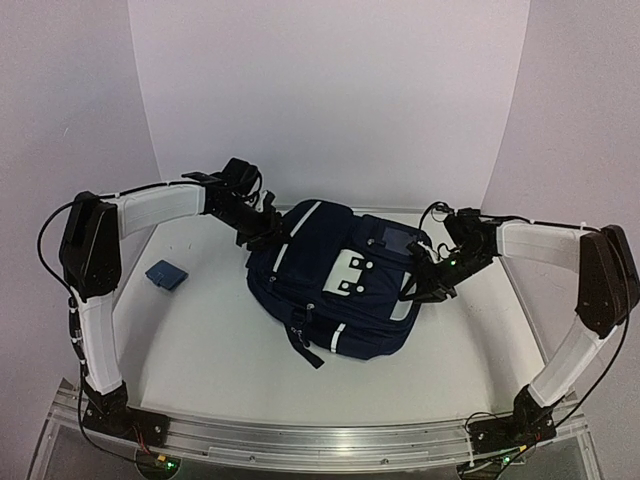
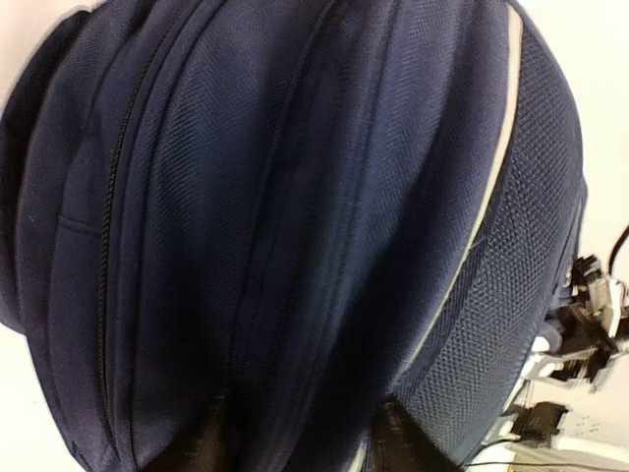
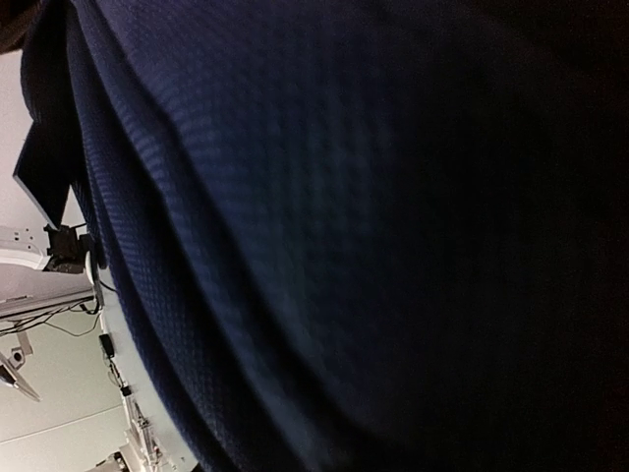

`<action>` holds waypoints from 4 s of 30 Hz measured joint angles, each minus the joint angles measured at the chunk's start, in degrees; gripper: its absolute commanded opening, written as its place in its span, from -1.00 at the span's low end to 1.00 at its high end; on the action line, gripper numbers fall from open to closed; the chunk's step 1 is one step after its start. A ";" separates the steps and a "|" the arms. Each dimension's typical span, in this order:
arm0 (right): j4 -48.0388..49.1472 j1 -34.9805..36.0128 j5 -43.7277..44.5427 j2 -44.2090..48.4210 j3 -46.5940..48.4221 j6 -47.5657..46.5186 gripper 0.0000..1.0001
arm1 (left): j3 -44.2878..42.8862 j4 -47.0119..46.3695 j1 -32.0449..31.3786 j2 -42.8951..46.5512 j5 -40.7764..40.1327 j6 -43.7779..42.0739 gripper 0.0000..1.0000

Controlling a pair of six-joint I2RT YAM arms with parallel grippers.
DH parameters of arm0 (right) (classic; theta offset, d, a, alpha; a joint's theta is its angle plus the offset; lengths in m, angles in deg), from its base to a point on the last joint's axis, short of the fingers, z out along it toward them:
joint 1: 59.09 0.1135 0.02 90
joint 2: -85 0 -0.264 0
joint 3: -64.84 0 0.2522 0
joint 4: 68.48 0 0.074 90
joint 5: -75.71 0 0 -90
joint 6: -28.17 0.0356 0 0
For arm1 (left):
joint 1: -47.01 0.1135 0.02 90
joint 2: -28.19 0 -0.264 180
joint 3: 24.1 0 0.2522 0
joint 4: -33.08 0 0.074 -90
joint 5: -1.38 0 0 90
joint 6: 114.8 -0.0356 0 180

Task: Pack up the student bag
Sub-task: Adjust the student bag at the center of the board, then pick up the personal item from the center of the board.

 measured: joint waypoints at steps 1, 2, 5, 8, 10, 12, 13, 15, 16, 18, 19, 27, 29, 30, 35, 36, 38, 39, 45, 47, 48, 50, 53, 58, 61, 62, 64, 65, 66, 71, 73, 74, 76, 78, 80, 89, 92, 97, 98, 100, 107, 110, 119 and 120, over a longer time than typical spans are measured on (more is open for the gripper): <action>-0.01 0.21 -0.09 0.43 -0.40 0.48 -0.69 | 0.04 -0.13 -0.52 0.47 -1.39 -0.24 0.48; 0.30 0.38 -0.14 0.75 -0.65 0.96 -0.74 | 0.08 -0.03 -1.18 1.16 -3.10 -0.47 0.54; 0.95 0.66 -0.17 1.10 -0.93 1.88 -0.88 | -0.37 1.64 -4.49 4.39 -9.75 -3.17 0.65; 1.16 0.66 -0.23 1.31 -1.40 2.35 -1.00 | -2.78 5.69 -8.79 7.02 -16.26 -6.22 0.69; 1.43 0.70 -0.65 1.62 -1.79 2.79 -1.00 | -4.76 7.94 -12.31 7.92 -19.11 -7.50 0.71; 2.24 1.09 -0.96 1.96 -1.88 3.47 -1.00 | -6.73 9.09 -16.97 8.27 -21.39 -8.36 0.72; 2.47 1.19 -0.97 2.13 -1.89 3.82 -1.00 | -7.43 9.37 -19.23 8.28 -22.07 -8.69 0.71; 2.69 1.28 -0.94 2.34 -1.92 4.45 -1.00 | -8.13 9.84 -23.53 8.10 -23.04 -9.27 0.69; 2.73 1.30 -0.94 2.38 -1.94 4.68 -1.00 | -8.71 10.49 -25.36 7.67 -23.28 -9.43 0.66; 2.82 1.31 -0.93 2.41 -1.95 5.00 -1.00 | -10.85 12.01 -28.09 5.78 -23.83 -9.48 0.63; 2.84 1.31 -0.94 2.41 -1.95 5.14 -1.00 | -12.41 12.66 -28.93 4.37 -24.32 -9.47 0.62; 3.04 1.33 -0.82 2.83 -2.05 5.92 -1.00 | -26.09 19.84 -31.49 -10.01 -29.77 -9.31 0.43; 3.17 1.36 -0.75 3.15 -2.15 6.09 -1.00 | -29.72 22.75 -31.53 -13.54 -31.37 -8.93 0.33; 3.38 1.37 -0.75 3.34 -2.30 6.12 -1.00 | -31.40 24.00 -31.53 -15.00 -32.17 -8.70 0.27; 4.48 1.49 -0.75 3.92 -3.09 6.19 -1.00 | -36.75 28.50 -31.62 -18.68 -35.62 -6.13 0.07; 4.64 1.51 -0.74 4.10 -3.22 6.23 -1.00 | -37.39 29.18 -31.71 -18.82 -36.18 -5.78 0.05; 5.00 1.63 -0.73 4.55 -3.55 6.40 -1.00 | -38.02 30.08 -31.77 -18.87 -36.92 -5.13 0.01; 5.17 1.69 -0.73 4.77 -3.73 6.55 -1.00 | -38.20 30.56 -31.76 -18.87 -37.15 -4.86 -0.06; 6.14 1.92 -0.58 5.89 -4.83 7.17 -1.00 | -38.22 31.40 -31.67 -18.87 -37.27 -3.55 -0.80; 6.30 2.05 -0.17 6.00 -4.91 7.23 -1.00 | -38.21 30.99 -31.75 -18.85 -37.07 -2.88 -0.99; 6.27 2.09 0.16 6.04 -4.92 7.26 -1.00 | -37.99 30.68 -31.77 -18.63 -37.01 -2.42 -1.00; 6.20 2.08 0.62 6.09 -4.92 7.23 -1.00 | -35.40 29.31 -31.50 -16.89 -36.82 -2.07 -1.00; 5.94 1.96 0.99 6.10 -4.92 6.66 -1.00 | -29.35 25.75 -30.72 -12.35 -35.34 -0.23 -0.99; 4.40 0.94 1.87 6.12 -4.92 4.32 -1.00 | -16.75 20.21 -26.65 -2.36 -33.05 3.24 -1.00; 3.39 0.06 1.65 6.42 -4.92 2.70 -1.00 | -8.77 16.84 -21.13 3.32 -29.34 6.09 -0.99; 3.44 0.04 1.53 6.57 -4.87 2.27 -1.00 | -6.81 15.54 -19.68 4.07 -27.51 6.91 -0.99; 3.12 0.04 1.70 6.69 -4.75 1.41 -1.00 | -4.47 13.69 -18.40 4.15 -25.25 7.93 -0.99; 2.79 -0.02 1.90 6.69 -4.75 0.92 -1.00 | -3.70 13.15 -18.20 4.05 -24.48 8.44 -0.99; 2.44 -0.11 2.12 6.69 -4.73 0.39 -1.00 | -3.07 12.67 -18.06 3.97 -23.81 8.95 -1.00; 0.16 -1.48 2.70 6.69 -4.24 -2.75 -1.00 | -1.05 9.69 -17.93 3.96 -21.17 11.51 -0.84; -0.49 -1.82 2.64 6.69 -4.06 -3.42 -1.00 | -0.83 9.04 -17.86 3.72 -20.31 12.27 -0.50; -0.73 -1.92 2.58 6.69 -3.97 -3.63 -0.98 | -0.87 8.94 -17.79 3.47 -19.95 12.60 -0.37; -1.19 -2.09 2.49 6.69 -3.78 -4.09 -0.81 | -1.57 9.29 -17.70 2.60 -19.12 13.37 -0.11; -1.68 -2.12 2.52 6.69 -3.45 -4.38 -0.66 | -2.46 9.81 -17.65 1.52 -18.15 13.50 0.08; -2.14 -2.14 2.63 6.69 -3.14 -4.65 -0.48 | -2.95 9.76 -17.65 1.10 -17.13 13.77 0.22; -8.09 -4.13 4.73 8.08 -1.51 -7.40 0.39 | -2.77 12.39 -16.96 3.98 -17.71 15.57 0.72; -9.58 -4.52 5.70 9.78 -0.73 -7.98 0.41 | -1.48 15.85 -15.34 7.08 -21.46 16.86 0.86; -10.81 -4.59 5.73 13.49 1.48 -8.62 0.41 | 2.17 16.71 -12.41 14.18 -26.51 19.44 0.99; -10.93 -4.59 5.64 14.17 1.98 -8.70 0.38 | 3.00 16.52 -12.16 15.69 -27.02 19.86 0.99; -11.04 -4.59 5.40 15.04 3.07 -8.91 0.28 | 5.22 16.25 -11.18 19.21 -27.76 21.23 0.99; -11.15 -4.59 3.36 12.54 7.00 -8.94 0.17 | 16.78 16.79 3.37 28.86 -29.39 27.17 0.99; -10.55 -4.59 3.12 9.86 8.48 -8.56 0.20 | 21.35 17.29 11.76 31.05 -29.62 28.20 0.99; -9.69 -4.37 3.12 6.87 11.72 -7.94 0.23 | 27.58 14.47 27.07 30.54 -26.40 26.48 0.99; -9.67 -4.32 3.17 6.66 12.21 -7.94 0.23 | 27.70 13.72 27.87 29.65 -25.84 26.40 0.98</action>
